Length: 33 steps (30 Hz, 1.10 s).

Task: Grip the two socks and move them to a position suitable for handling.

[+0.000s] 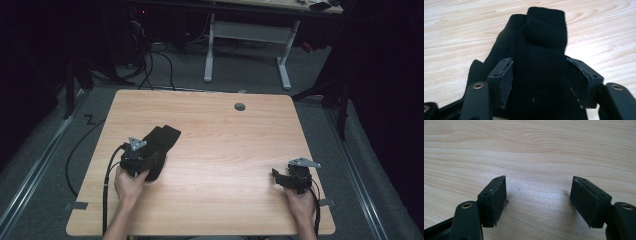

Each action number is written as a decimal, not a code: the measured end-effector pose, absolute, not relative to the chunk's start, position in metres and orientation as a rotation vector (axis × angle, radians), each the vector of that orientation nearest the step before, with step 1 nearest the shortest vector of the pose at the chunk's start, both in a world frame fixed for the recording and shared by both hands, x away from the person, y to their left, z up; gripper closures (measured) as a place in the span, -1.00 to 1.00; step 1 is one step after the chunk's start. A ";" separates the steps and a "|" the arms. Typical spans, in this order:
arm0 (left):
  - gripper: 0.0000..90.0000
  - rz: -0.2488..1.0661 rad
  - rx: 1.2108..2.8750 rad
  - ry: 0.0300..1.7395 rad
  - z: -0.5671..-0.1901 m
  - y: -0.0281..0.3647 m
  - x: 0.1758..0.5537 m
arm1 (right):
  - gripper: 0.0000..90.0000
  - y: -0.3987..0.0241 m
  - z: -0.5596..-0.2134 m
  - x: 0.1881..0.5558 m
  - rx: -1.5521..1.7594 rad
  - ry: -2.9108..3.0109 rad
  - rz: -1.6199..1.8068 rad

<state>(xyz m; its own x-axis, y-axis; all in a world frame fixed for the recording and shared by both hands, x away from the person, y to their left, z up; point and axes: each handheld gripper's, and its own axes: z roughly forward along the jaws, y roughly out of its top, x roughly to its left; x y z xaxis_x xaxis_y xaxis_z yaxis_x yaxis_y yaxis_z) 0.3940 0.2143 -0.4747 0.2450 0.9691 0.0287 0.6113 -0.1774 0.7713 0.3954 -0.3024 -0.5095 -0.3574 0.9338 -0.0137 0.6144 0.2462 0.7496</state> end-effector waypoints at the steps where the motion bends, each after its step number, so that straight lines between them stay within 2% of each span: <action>1: -0.07 0.717 1.887 1.442 -0.475 0.212 0.397 | -0.35 -0.302 -0.509 0.395 1.409 2.061 0.918; 6: 0.32 0.731 1.905 1.459 -0.476 0.210 0.404 | -0.35 -0.302 -0.509 0.395 1.409 2.062 0.918; 7: 0.32 0.734 1.912 1.463 -0.477 0.209 0.407 | -0.35 -0.302 -0.509 0.395 1.409 2.062 0.919; 8: 0.51 0.726 1.924 1.466 -0.478 0.209 0.408 | -0.35 -0.302 -0.509 0.395 1.408 2.062 0.918; 13: 0.91 0.708 1.940 1.452 -0.477 0.207 0.410 | -0.35 -0.302 -0.509 0.395 1.408 2.062 0.918; 33: 0.95 0.631 1.842 1.253 -0.429 0.185 0.400 | -0.35 -0.302 -0.509 0.395 1.407 2.064 0.919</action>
